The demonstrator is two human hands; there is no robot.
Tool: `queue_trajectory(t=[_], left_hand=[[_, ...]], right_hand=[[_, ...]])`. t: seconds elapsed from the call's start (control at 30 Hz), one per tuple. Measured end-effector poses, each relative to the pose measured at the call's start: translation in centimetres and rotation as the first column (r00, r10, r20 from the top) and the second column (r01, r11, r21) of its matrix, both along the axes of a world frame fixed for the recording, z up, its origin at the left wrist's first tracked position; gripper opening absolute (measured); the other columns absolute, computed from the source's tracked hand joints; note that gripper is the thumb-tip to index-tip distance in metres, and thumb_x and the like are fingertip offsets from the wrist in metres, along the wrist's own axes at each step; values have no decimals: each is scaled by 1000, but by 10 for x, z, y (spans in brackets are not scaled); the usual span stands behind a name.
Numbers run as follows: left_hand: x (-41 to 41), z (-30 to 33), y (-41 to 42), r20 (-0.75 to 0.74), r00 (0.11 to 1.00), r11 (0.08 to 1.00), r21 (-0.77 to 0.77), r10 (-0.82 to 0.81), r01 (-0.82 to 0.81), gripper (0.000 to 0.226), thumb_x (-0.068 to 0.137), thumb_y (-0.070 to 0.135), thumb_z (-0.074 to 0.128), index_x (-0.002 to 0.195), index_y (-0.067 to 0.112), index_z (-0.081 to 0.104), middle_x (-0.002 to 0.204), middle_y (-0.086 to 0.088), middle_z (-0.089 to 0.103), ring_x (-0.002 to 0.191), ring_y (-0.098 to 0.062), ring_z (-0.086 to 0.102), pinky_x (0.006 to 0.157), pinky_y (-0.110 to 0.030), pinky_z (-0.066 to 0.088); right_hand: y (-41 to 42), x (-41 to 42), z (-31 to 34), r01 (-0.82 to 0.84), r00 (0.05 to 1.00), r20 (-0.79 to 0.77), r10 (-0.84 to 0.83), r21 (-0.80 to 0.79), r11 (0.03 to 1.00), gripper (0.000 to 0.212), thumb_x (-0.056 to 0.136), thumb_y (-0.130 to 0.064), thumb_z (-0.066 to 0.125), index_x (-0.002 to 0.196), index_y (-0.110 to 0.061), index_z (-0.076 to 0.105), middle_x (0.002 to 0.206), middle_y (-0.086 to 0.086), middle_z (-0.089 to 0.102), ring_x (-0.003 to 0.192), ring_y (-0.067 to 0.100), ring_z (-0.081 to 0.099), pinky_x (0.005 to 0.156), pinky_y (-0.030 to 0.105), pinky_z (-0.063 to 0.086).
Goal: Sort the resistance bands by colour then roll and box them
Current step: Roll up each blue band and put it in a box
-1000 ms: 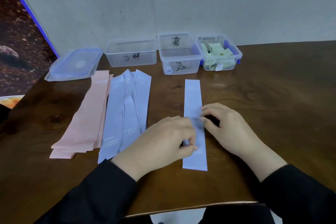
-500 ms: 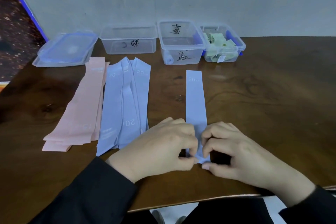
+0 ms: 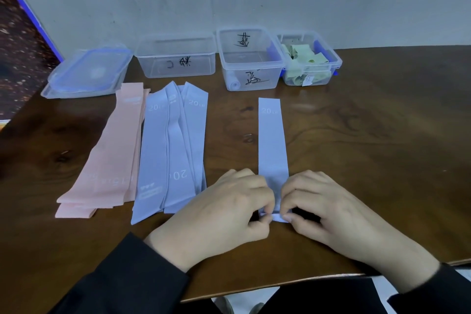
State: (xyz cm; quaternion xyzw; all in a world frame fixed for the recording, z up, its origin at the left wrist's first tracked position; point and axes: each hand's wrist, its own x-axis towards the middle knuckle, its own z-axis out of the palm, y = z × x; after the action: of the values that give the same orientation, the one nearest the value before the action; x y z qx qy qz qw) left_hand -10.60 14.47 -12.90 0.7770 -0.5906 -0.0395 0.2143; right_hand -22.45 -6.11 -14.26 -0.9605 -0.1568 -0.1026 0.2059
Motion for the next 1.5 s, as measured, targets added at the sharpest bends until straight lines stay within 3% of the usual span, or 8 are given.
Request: queue_trajectory(t=[0.17,0.3,0.6,0.7,1.03,1.2,1.5], left_hand=[[2,-2,0,16,1000,1000,-21,0,1,9,89,24,64,80,27,62,85,14,50,85,-8,45,75,-30,45],[5,-4,1,43,999,1000,-3,-11,11,12,90,36,58,84,29,65,88,16,48,86,-7,45,76,-25,42],[2,-3,-1,87,996,1000,-10,29,-28,12,91,28,56,81,27,62,86,16,47,84,-7,43,76,-23,40],[2,-4,-2,105,993,999,-10,54,-54,13,92,27,57,81,27,63,85,15,48,84,-7,44,76,-24,40],[4,-6,-4,65,993,995,-37,99,-97,13,93,29,53,82,27,61,86,16,49,82,-6,43,70,-22,41],[3,-6,-3,96,991,996,-22,88,-87,28,92,46,44,93,29,67,91,18,49,85,-6,44,68,-22,44],[2,-6,-3,103,991,996,-34,90,-87,31,96,44,42,91,29,68,89,19,50,83,-4,43,69,-18,39]], right_hand=[[-1,-1,-1,8,1000,-1,-8,-6,1000,7,98,-30,64,96,-32,70,104,-20,55,105,4,54,92,29,41],[-2,-1,-2,17,1000,-1,-17,11,1000,12,94,-41,67,98,-31,73,105,-20,57,105,5,56,91,30,43],[-2,1,-7,57,997,54,-58,31,998,16,100,-38,62,102,-29,75,93,-18,60,85,6,55,76,31,46],[-2,1,-4,77,996,37,-79,34,996,9,99,-38,63,96,-31,68,92,-21,59,85,5,55,75,30,46],[-1,1,-5,120,992,37,-121,33,992,21,95,-47,63,98,-29,72,98,-20,59,87,7,56,74,32,47],[0,1,-3,131,990,51,-132,9,991,14,98,-37,59,94,-28,68,96,-20,56,85,6,52,74,32,46],[-1,1,-2,149,987,51,-152,57,987,6,97,-36,60,96,-32,64,95,-22,55,86,3,51,76,32,47]])
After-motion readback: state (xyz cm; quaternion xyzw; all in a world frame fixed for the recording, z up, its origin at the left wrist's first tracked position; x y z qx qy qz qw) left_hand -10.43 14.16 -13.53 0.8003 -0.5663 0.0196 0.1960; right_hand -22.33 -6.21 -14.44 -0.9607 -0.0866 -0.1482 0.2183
